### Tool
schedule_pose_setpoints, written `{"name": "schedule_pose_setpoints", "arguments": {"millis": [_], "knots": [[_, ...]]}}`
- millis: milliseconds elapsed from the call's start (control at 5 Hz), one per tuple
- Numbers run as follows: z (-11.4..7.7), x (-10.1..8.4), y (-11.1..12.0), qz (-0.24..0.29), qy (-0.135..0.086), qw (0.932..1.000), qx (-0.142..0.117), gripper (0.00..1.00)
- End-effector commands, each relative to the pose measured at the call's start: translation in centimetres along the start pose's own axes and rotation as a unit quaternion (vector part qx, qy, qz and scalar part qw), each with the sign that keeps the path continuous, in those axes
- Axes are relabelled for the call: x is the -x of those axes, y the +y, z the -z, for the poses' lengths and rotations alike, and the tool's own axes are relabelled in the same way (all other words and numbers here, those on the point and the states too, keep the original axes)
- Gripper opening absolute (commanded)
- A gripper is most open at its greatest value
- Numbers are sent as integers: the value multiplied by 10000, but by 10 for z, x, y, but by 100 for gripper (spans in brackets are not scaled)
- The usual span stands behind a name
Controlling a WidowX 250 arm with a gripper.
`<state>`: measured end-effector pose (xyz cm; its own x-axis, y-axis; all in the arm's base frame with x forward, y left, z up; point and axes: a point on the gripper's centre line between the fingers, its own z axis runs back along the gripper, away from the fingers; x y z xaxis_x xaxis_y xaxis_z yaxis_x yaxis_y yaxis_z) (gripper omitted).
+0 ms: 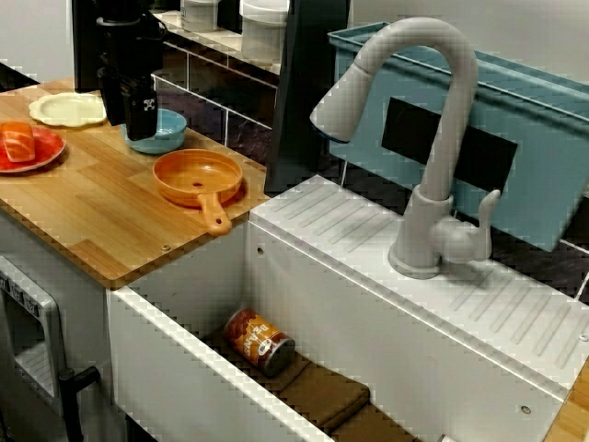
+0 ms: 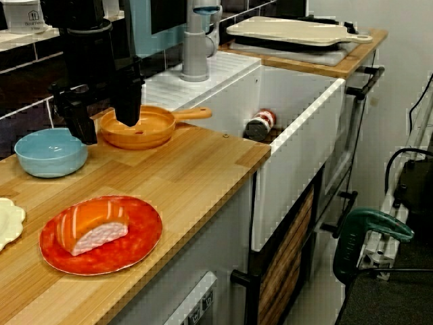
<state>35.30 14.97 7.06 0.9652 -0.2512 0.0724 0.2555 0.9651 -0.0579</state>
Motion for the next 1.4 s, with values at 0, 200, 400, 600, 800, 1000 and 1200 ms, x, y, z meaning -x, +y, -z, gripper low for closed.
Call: {"name": "schedule_pose_setpoints", "arguments": {"millis": [0, 200, 400, 600, 800, 1000, 1200], "knots": [[-23, -6, 9, 458, -295, 9984, -175, 100], [-19, -9, 8, 170, -53, 9998, 123, 100], [-22, -7, 6, -446, 35, 9990, 96, 100], [-24, 2, 4, -1609, 72, 9869, 78, 100], [-23, 8, -1, -2548, 68, 9669, 94, 100], [-22, 11, -7, -2937, 43, 9559, -36, 100], [-22, 11, -13, -3297, 4, 9441, -34, 100]]}}
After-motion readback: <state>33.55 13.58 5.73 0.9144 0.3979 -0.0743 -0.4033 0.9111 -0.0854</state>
